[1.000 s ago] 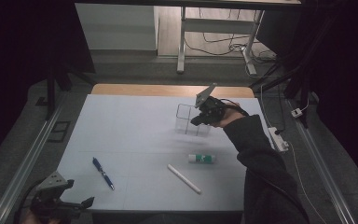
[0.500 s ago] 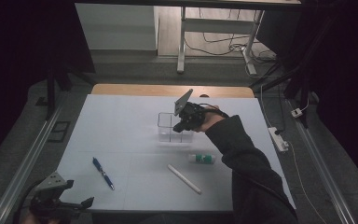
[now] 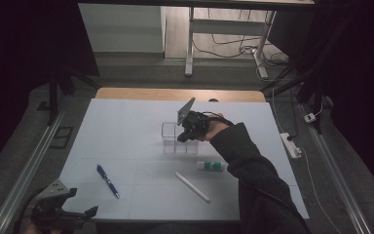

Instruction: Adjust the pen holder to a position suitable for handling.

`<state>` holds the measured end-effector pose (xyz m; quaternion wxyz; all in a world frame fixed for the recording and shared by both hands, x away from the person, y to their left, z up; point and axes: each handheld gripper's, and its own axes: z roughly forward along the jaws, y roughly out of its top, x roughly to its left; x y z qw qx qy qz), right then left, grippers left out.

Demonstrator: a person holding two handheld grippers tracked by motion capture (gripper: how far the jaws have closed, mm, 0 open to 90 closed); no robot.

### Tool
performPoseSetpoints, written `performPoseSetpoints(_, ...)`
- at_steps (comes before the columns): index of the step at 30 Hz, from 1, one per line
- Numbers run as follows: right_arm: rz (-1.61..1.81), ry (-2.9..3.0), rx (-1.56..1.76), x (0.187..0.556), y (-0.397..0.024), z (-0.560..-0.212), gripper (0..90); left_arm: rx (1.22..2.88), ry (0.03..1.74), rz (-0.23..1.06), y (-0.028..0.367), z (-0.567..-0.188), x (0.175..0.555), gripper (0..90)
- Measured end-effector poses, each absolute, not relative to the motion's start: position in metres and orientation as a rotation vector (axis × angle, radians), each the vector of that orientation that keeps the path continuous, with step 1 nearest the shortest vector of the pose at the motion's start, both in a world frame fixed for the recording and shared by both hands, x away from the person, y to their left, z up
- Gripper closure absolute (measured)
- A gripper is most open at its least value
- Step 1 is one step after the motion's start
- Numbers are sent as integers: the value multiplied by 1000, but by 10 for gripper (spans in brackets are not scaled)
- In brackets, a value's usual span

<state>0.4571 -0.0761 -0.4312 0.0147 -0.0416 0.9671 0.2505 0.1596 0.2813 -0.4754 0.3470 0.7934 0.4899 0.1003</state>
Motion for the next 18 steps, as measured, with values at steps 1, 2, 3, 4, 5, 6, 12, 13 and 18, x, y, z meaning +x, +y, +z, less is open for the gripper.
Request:
performPoseSetpoints(1, 778, 3010, -130, 458, -76, -432, 890, 2058, 1271, 260, 281, -475, 160, 19)
performPoseSetpoints(2, 795, 3007, -117, 457, -75, -434, 890, 2058, 1271, 260, 281, -475, 160, 19)
performPoseSetpoints(3, 786, 3007, -125, 458, -75, -434, 890, 2058, 1271, 260, 281, -475, 160, 19)
performPoseSetpoints(4, 789, 3007, -126, 458, -75, -436, 889, 2057, 1271, 260, 281, -475, 160, 19)
performPoseSetpoints(5, 769, 3011, -122, 458, -76, -435, 889, 2057, 1271, 260, 281, -475, 160, 18)
performPoseSetpoints(6, 770, 3011, -120, 458, -76, -435, 889, 2058, 1271, 260, 281, -475, 160, 19)
performPoseSetpoints(12, 817, 2996, -106, 457, -79, -437, 876, 2059, 1270, 261, 281, -475, 160, 18)
performPoseSetpoints(13, 807, 2994, -109, 457, -79, -437, 874, 2059, 1270, 261, 281, -475, 160, 18)
performPoseSetpoints(18, 864, 2970, -73, 452, -78, -432, 796, 2061, 1270, 262, 281, -475, 160, 18)
